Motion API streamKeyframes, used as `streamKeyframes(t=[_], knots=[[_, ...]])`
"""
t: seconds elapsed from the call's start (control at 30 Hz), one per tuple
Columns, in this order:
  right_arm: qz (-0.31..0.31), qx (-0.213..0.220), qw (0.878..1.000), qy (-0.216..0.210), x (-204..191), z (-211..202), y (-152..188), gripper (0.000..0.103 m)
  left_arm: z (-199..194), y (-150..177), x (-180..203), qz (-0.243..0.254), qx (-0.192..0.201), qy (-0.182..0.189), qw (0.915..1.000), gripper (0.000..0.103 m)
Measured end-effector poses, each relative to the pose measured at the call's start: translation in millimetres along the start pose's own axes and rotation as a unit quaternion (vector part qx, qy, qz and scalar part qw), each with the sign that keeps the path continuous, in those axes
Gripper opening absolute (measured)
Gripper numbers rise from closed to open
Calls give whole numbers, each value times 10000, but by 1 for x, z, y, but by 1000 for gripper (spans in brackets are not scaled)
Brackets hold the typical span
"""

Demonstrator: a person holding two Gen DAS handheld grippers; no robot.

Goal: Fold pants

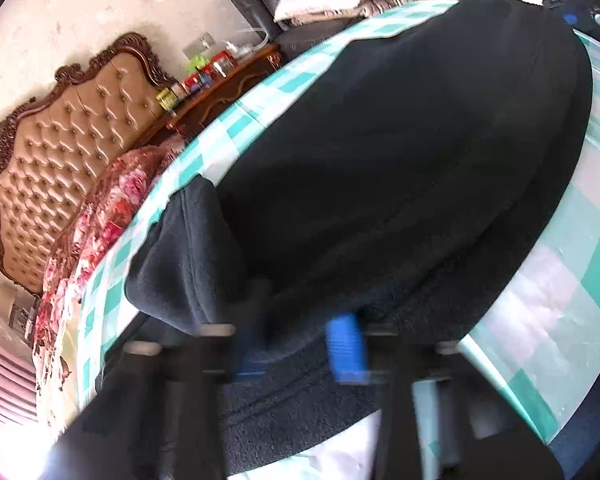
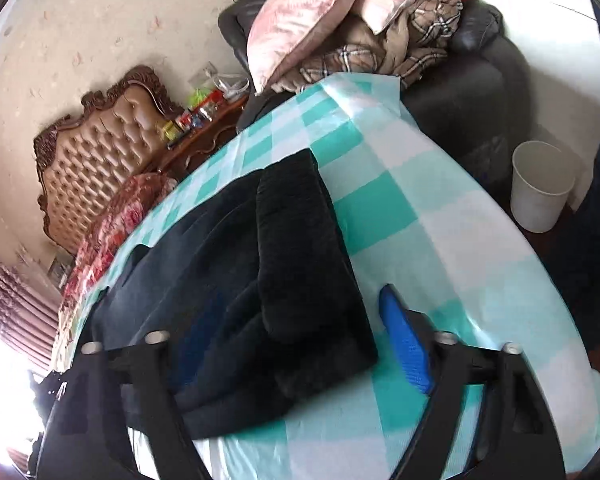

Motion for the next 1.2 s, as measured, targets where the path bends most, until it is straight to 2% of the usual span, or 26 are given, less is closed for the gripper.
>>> streamKeyframes(t=[0.03,0.1,0.23,0.33,0.5,0.57,0.63,0.67,0.7,0.73,0.77,0.83,0.87,0.9,0.97,1.0,1.03,1.1,1.2], knots=[[-57,121,9999,13,-3,-4,-5,40,-1,-2,-1,17,43,-14,10000,16],[-421,359,9984,140,-16,-19,-12,13,-6,-6,-4,19,115,-52,9999,14],[-581,641,9962,-113,-36,-52,-22,12,-22,-15,-21,-122,287,-93,9995,13],[-844,676,9941,-46,-45,-64,-18,12,-33,-17,-27,-44,340,-199,9992,13],[-542,425,9975,171,-18,-56,6,12,-32,-3,-20,-92,215,-152,9996,13],[-568,212,9973,426,-2,-42,22,13,-25,5,-11,-50,86,-108,9999,14],[-441,174,9981,389,5,-37,25,17,-11,16,-2,35,-98,-81,9999,23],[-409,138,9982,422,8,-37,24,21,-7,20,0,49,-119,-98,9999,23],[-439,116,9975,549,10,-39,22,32,-8,21,-1,29,-18,-156,9999,30],[-474,101,9957,784,14,-43,19,57,-10,21,-4,-84,15,-231,9997,38],[-511,200,9945,888,14,-52,12,65,-13,21,-6,-248,73,-141,9996,43],[-675,448,9909,1077,7,-66,1,65,-25,18,-6,-480,291,183,9983,81],[-1001,582,9856,1228,-7,-72,-7,65,-32,16,-6,-578,413,274,9971,88],[-1181,625,9843,1151,-21,-74,-11,65,-43,13,-9,-728,538,287,9955,96],[-1590,546,9837,645,-73,-66,-14,68,-59,9,-16,-1128,741,545,9894,96],[-1766,447,9826,355,-100,-58,-11,71,-71,6,-27,-1547,925,731,9809,96],[-1950,325,9803,35,-129,-47,-7,76,-78,4,-41,-1857,1025,717,9746,100],[-2383,-30,9687,-702,-200,-17,10,78,-83,-1,-75,-2350,1029,528,9651,101],[-2657,-426,9532,-1376,-292,34,33,78,-69,-12,-120,-2684,591,-9,9615,101]])
Point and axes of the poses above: each gripper's, at about its wrist camera, not at the fingertips, and z roughly the way its jaws point, x to its right, y to its underside, the point moved 8 cm from there along z, roughly the way its jaws point, and after that the axes turned 8 degrees about x, right-handed, at the moved point
